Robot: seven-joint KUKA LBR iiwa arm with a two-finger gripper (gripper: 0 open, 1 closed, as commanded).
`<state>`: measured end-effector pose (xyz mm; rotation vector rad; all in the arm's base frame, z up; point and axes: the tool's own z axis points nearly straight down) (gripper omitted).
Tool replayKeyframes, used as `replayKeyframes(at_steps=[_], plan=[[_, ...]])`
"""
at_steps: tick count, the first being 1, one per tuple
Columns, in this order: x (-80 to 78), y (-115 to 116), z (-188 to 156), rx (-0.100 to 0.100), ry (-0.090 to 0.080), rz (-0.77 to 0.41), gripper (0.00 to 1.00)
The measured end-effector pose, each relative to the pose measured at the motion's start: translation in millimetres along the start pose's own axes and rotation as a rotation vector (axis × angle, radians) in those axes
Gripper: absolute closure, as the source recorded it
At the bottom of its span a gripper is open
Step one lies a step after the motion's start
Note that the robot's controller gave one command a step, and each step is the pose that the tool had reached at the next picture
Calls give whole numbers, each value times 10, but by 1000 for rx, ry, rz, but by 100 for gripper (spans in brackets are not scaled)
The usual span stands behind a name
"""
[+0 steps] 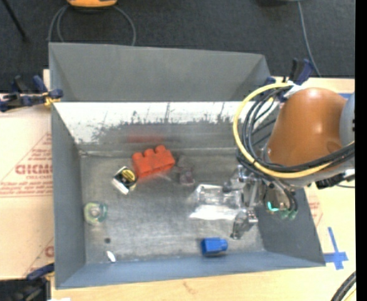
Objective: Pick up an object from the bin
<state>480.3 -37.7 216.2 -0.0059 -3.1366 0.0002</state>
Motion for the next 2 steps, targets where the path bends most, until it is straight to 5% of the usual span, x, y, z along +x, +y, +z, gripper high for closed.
replayKeyframes(at_steps=[1, 2], plan=[[-335, -341, 1035, 1, -15, -18, 0], [-474, -470, 1392, -6, -12, 95, 0]])
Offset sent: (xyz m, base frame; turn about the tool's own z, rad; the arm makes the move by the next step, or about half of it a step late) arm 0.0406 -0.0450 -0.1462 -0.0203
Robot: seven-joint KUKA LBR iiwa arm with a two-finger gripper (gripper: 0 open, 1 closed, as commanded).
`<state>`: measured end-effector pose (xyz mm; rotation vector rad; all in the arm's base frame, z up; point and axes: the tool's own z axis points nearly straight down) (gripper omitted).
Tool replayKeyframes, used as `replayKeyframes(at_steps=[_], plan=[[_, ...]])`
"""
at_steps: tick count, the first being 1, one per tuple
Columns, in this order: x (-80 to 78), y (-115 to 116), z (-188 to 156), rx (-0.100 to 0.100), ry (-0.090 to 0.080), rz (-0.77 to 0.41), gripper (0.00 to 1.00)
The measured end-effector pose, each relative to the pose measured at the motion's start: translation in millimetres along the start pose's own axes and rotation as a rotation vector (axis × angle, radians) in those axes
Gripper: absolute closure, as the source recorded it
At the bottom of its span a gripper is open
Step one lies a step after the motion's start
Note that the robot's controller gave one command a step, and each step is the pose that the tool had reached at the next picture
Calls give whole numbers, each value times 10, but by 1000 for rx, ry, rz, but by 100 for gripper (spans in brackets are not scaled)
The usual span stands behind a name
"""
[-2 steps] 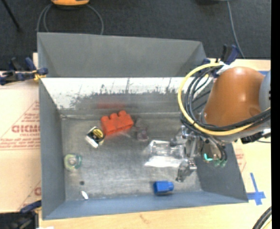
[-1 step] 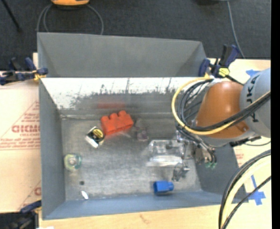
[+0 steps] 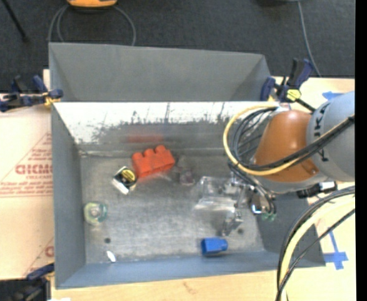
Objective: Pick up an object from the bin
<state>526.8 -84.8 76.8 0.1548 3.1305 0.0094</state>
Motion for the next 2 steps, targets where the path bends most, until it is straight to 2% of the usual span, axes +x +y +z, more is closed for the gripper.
replayKeyframes(at_steps=[2], plan=[[-32, 4, -42, 6, 1, -12, 0]])
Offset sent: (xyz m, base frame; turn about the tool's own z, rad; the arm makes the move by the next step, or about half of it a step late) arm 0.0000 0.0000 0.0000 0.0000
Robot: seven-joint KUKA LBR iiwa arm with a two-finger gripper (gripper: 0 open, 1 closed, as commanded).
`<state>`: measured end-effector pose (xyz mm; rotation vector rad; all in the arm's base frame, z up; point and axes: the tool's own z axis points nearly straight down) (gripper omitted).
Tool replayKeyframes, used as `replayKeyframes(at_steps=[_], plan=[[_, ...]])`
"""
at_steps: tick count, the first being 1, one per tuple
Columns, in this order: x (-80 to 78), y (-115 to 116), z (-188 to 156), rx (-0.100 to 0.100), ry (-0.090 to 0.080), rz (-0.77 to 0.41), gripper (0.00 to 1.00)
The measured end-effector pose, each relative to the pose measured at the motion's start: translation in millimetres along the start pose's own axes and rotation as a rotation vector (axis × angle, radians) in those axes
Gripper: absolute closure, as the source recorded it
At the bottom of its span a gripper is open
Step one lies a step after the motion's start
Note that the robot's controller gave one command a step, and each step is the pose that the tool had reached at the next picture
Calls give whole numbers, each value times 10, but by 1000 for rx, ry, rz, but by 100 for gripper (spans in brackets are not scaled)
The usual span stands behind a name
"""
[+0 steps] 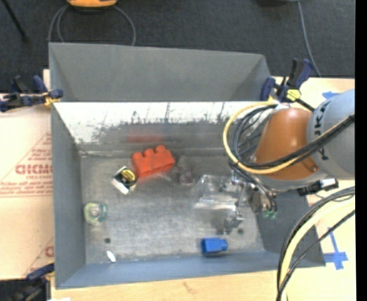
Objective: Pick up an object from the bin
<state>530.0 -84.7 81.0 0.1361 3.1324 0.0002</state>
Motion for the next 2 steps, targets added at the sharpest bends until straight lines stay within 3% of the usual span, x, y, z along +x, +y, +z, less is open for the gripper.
replayKeyframes(at_steps=[1, 2], plan=[[-18, -49, 19, -1, -10, -78, 0], [-55, -55, 17, 2, -29, -80, 100]])
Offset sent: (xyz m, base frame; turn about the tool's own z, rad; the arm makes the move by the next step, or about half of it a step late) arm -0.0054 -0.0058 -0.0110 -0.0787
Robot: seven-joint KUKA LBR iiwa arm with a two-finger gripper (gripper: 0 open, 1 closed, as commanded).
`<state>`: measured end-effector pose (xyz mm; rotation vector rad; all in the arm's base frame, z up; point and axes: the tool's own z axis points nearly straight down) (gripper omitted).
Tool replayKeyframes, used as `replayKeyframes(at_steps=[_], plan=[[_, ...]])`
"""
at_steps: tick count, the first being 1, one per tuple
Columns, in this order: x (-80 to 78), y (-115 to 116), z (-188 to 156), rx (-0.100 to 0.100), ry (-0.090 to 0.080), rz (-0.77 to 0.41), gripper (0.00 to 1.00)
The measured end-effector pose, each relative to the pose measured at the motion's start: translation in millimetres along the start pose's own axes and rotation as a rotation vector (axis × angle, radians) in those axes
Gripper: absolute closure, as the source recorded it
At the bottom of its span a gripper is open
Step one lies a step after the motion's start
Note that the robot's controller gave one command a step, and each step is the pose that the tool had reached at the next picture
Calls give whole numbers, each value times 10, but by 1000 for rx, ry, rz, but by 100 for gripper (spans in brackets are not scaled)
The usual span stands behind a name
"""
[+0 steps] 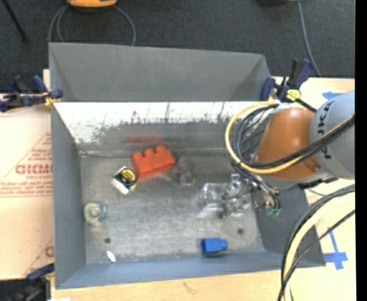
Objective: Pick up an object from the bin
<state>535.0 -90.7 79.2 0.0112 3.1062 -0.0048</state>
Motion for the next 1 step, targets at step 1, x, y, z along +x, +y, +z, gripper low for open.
replayKeyframes(at_steps=[1], plan=[[-21, -5, -247, -2, 31, -1, 100]])
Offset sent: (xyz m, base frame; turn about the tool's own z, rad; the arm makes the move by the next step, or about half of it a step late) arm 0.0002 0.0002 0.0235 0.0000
